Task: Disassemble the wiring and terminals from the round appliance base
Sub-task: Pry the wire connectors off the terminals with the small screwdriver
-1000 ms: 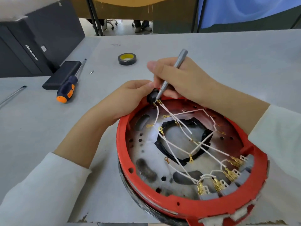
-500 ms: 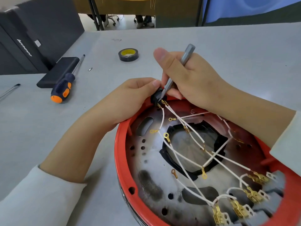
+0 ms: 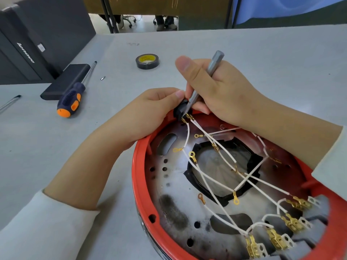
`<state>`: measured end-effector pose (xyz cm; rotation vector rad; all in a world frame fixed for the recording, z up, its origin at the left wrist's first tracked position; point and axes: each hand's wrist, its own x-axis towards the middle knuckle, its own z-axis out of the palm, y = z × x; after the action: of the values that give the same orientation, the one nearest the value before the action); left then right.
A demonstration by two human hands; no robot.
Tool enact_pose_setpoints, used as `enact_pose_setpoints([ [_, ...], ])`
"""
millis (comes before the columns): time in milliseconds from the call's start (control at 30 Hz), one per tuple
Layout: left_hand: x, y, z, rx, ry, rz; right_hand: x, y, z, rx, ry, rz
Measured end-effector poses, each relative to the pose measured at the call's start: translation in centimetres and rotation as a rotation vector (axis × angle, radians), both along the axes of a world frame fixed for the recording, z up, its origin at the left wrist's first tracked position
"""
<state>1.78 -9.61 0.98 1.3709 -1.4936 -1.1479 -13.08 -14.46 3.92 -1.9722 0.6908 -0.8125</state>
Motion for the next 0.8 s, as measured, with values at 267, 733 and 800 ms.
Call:
enact_pose_setpoints([
  [267, 0.0, 0.1, 0.1, -0.008, 0.002, 0.006, 0.1, 0.0, -0.5, -0.123, 0.013, -0.016],
  [733, 0.1, -0.1, -0.2, -0.044, 0.03, 0.018, 1.1, -0.4, -0.2, -0.162, 0.107, -0.035],
  [800, 0.1, -0.1, -0.2, -0.049, 0.018, 0.017, 1.2, -0.4, -0.3, -0.157, 0.122, -0.037],
])
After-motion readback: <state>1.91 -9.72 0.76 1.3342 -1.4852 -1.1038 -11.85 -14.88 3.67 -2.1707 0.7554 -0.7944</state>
